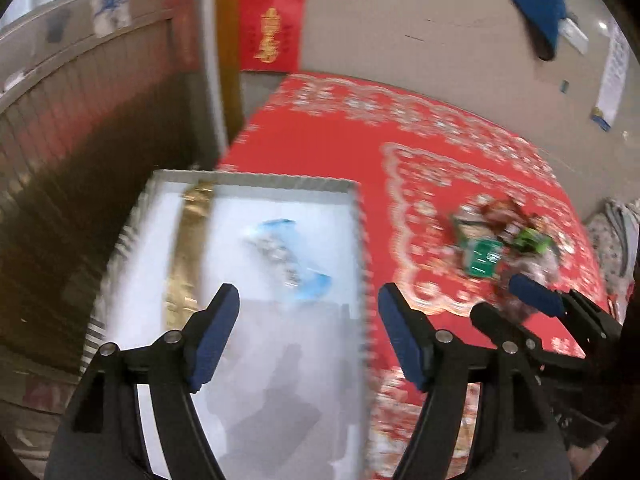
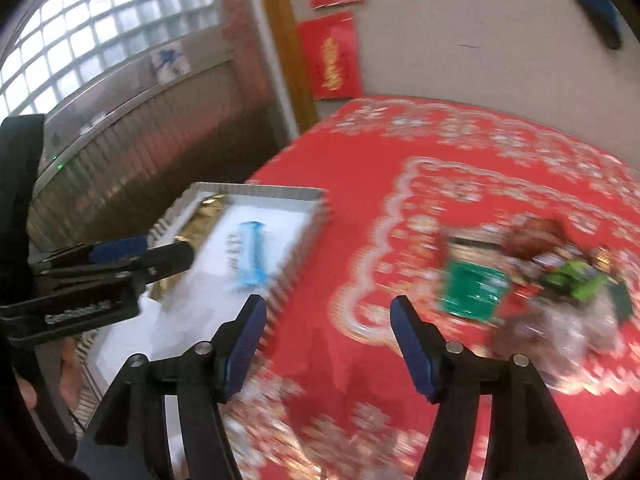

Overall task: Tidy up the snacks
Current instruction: 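Move the left tool to the green sauce packet and grasp it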

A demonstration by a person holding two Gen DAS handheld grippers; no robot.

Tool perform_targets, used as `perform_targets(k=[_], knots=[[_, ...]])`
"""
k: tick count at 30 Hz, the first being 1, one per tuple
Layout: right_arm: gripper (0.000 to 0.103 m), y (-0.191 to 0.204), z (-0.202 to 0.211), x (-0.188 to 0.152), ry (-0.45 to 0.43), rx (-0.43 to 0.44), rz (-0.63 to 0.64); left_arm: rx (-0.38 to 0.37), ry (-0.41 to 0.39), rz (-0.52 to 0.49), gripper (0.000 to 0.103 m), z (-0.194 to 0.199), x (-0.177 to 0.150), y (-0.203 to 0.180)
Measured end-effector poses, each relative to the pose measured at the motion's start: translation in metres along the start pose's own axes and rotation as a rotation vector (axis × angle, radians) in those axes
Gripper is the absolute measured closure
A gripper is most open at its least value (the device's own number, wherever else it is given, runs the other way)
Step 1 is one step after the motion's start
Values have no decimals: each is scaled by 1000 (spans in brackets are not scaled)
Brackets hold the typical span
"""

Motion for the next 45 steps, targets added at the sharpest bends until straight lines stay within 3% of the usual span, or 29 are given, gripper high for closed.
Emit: perform_targets(k=[5, 10, 12, 15, 18, 23, 28, 31, 35, 41, 45], knots=[[33, -48, 27, -19, -33, -59, -63, -41, 31, -49, 31, -5, -7, -45], [33, -90, 32, -6, -40, -84, -108, -59, 39, -72, 31, -3, -13, -72], [33, -99, 23, 8, -40, -157, -72, -59, 51, -77, 31, -5, -16, -75], [33, -112, 3, 24, -11, -354, 6, -50, 74, -88, 31, -10, -20, -74], [33, -124, -14, 28, 31, -428, 29, -43, 84, -74, 31, -15, -20, -67], [33, -135, -29, 31, 63, -435, 28, -52, 89, -28, 31, -22, -11, -57], [33, -115, -56, 30, 142, -439, 111, -33, 89, -35, 31, -25, -8, -55], [33, -90, -52, 26, 162, -283, 141, -28, 97, -29, 31, -28, -4, -55], [31, -89, -20, 25, 68, -286, 95, -34, 90, -39, 31, -30, 2, -63], [31, -103, 23, 0, 19, -211, 5, -36, 96, -128, 31, -37, 13, -90], [26, -121, 48, -14, -18, -193, -70, -79, 123, -262, 31, -49, 21, -115]])
Point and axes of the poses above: each gripper's, at about its wrist camera, not at the fingertips, and z roughly against the way its jaws point, y to its left, x to its top, the point moved 3 cm from there along -z, roughly the way its jaws point, and after that the axes turned 4 degrees about y, right-handed, at the moved point
